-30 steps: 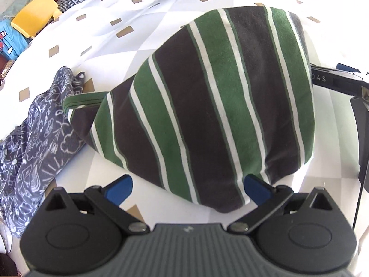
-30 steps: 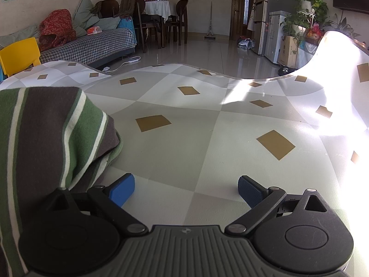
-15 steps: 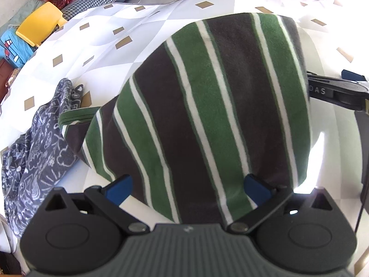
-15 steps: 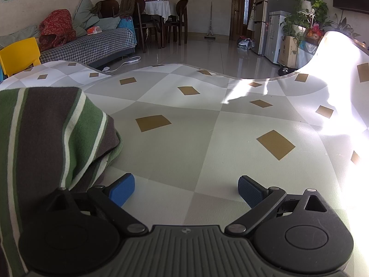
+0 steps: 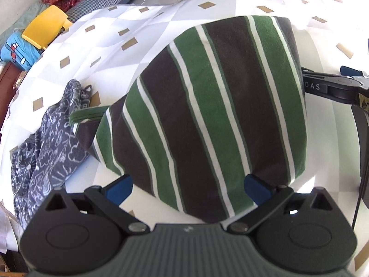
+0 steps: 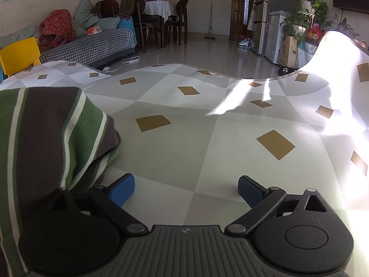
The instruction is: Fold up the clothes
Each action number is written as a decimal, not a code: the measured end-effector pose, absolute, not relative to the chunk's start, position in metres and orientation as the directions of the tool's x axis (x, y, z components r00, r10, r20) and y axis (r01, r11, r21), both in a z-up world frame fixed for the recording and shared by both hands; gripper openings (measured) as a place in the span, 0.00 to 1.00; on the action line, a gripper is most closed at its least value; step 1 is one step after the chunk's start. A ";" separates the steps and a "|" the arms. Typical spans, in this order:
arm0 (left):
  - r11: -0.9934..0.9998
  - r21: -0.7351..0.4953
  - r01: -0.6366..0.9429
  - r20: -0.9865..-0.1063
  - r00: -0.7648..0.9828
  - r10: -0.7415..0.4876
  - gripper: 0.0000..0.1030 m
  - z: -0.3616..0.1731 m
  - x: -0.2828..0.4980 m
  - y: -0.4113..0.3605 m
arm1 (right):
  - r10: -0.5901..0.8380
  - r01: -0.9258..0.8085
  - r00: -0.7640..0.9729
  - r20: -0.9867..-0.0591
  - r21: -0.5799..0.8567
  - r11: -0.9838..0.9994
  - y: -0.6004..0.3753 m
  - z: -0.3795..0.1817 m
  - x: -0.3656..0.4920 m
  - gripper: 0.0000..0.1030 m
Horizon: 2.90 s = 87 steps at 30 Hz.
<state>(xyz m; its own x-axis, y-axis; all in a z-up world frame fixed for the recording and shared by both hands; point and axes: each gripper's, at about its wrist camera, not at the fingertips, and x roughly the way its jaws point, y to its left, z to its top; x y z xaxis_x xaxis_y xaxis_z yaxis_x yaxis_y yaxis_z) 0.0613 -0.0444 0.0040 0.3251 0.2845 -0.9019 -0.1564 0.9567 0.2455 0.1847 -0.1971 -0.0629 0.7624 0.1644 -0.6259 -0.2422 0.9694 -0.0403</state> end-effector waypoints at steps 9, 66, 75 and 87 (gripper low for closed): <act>0.946 0.300 -0.121 -0.872 0.368 0.323 1.00 0.002 0.054 -0.043 | 0.164 -0.242 0.762 -0.626 -0.040 0.969 -0.197 -0.063 0.185 0.94; 0.963 0.196 -0.186 -0.882 0.397 0.256 1.00 0.003 0.066 -0.029 | 0.232 -0.329 0.638 -0.734 0.013 0.944 -0.192 0.039 0.123 0.85; 0.967 0.111 -0.228 -0.909 0.370 0.192 1.00 -0.001 0.058 -0.011 | 0.244 -0.337 0.584 -0.774 0.042 0.941 -0.186 0.050 0.089 0.85; 0.949 0.105 -0.298 -0.909 0.358 0.213 1.00 0.000 0.059 0.011 | 0.329 -0.328 0.581 -0.745 0.156 0.932 -0.178 0.045 0.094 0.84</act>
<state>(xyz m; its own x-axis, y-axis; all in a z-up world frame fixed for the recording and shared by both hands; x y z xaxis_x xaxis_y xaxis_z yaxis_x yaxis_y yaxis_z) 0.0589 0.0108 -0.0001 0.3579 0.2128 -0.9092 -0.2985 0.9487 0.1046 0.0941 -0.1779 0.0448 0.5806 0.3290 -0.7448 -0.3284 0.9316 0.1556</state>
